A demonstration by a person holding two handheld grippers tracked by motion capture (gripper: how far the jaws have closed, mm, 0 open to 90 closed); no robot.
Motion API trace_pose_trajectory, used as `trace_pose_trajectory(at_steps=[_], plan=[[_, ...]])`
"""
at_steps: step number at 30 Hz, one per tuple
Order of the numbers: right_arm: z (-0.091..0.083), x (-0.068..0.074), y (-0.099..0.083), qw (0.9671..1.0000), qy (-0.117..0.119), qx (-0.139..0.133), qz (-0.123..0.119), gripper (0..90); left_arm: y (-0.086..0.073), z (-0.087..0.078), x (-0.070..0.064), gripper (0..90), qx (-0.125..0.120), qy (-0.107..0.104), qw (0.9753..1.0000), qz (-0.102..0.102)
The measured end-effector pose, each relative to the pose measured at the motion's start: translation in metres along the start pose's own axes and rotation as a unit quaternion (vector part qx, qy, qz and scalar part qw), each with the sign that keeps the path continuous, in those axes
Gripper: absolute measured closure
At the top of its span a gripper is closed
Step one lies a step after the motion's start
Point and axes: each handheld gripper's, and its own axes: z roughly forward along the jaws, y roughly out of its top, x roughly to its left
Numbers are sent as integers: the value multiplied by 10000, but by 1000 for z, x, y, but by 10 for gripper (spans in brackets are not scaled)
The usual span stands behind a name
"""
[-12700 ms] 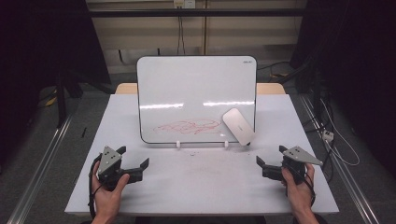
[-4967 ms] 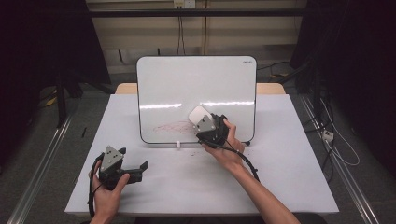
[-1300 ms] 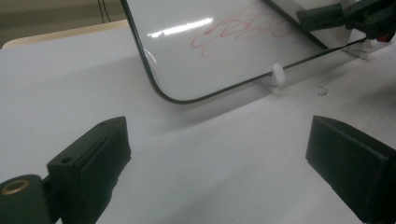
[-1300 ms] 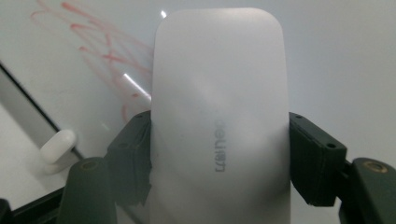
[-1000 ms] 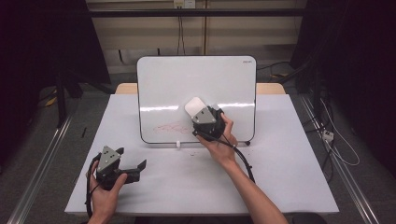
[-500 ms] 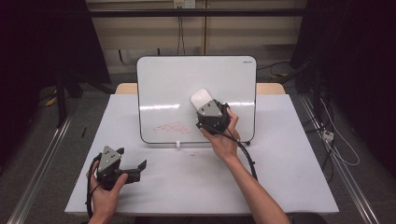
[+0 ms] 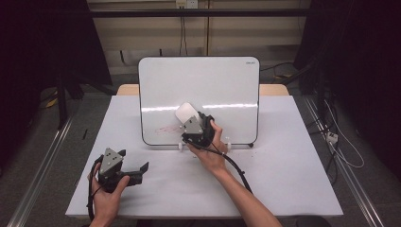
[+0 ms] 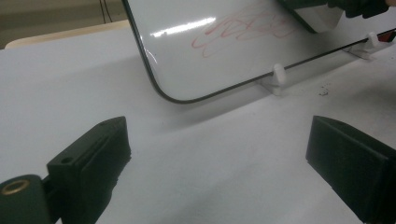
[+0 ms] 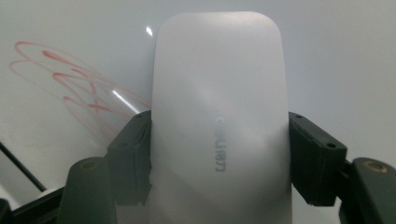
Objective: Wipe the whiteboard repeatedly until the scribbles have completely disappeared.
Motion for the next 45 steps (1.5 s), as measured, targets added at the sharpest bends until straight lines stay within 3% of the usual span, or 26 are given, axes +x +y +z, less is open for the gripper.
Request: trace_pose_trajectory(at_steps=[4, 8, 13, 16, 18, 20, 25, 38, 45], plan=[[1, 10, 1, 9999, 7, -22, -143, 316, 0, 0, 0, 61, -13, 1, 10000, -20], [1, 13, 1, 9999, -2, -25, -117, 316, 0, -1, 0, 61, -37, 13, 10000, -15], [1, 21, 2, 9996, 159, -10, -244, 316, 0, 0, 0, 61, 7, -5, 10000, 15], [2, 32, 2, 9985, 345, -7, -418, 316, 0, 0, -1, 61, -29, 3, 10000, -16], [2, 41, 2, 9972, 345, -34, -667, 316, 1, -1, 0, 61, -38, -2, 10000, 1], [3, 37, 3, 9977, 467, -51, -497, 316, 1, -2, 0, 61, -44, 9, 10000, 24], [3, 31, 4, 9971, 534, -43, -533, 316, 0, -2, 1, 61, -28, -8, 10000, 8], [14, -24, 29, 9998, 175, -17, 103, 316, 0, -3, 1, 61, -32, 8, 10000, -21], [14, -17, 30, 9999, -29, -58, 102, 316, 0, -2, 2, 61, -28, 16, 10000, -14]])
